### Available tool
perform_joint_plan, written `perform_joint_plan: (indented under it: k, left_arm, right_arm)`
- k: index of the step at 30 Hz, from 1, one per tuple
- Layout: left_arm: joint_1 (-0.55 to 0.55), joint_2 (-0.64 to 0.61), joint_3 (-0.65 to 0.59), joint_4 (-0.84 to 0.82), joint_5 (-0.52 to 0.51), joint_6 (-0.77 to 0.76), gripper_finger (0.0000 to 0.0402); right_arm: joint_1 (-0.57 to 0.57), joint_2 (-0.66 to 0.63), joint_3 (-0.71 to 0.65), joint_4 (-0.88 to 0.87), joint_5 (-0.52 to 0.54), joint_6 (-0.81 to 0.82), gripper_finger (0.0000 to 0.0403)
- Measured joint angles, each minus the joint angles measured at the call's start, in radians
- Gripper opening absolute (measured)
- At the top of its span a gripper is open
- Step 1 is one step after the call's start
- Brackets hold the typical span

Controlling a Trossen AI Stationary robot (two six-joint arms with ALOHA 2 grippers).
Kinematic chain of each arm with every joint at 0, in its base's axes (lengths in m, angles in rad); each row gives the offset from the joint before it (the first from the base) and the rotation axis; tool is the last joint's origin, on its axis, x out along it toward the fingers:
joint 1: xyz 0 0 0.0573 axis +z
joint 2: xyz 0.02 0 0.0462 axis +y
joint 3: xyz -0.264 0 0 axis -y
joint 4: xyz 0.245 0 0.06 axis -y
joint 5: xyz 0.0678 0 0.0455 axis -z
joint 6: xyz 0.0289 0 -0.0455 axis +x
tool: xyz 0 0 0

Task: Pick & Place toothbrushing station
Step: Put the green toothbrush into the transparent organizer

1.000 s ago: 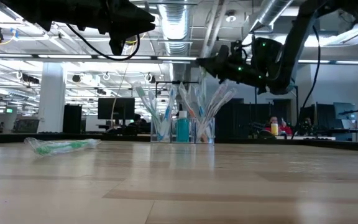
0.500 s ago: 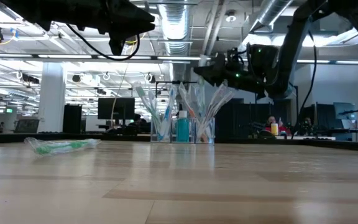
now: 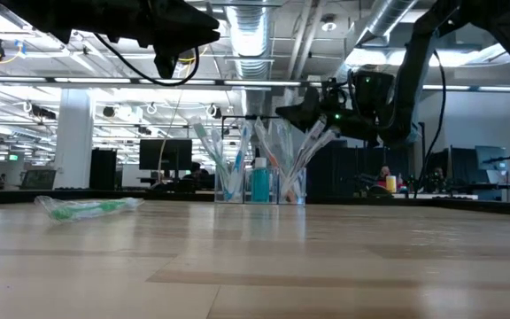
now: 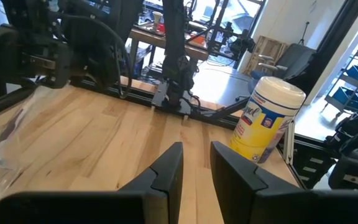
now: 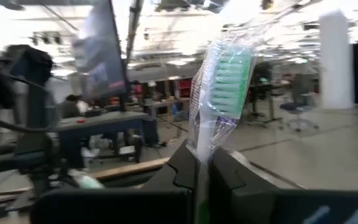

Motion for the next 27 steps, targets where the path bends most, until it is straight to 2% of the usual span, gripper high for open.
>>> perform_joint_plan:
  k: [27]
  left_arm:
    - [-0.004, 0.0, 0.0, 0.0, 0.0, -0.004, 0.0076]
  right_arm:
    - [0.026, 0.0, -0.001, -0.132, 0.11, 0.021, 0.0008]
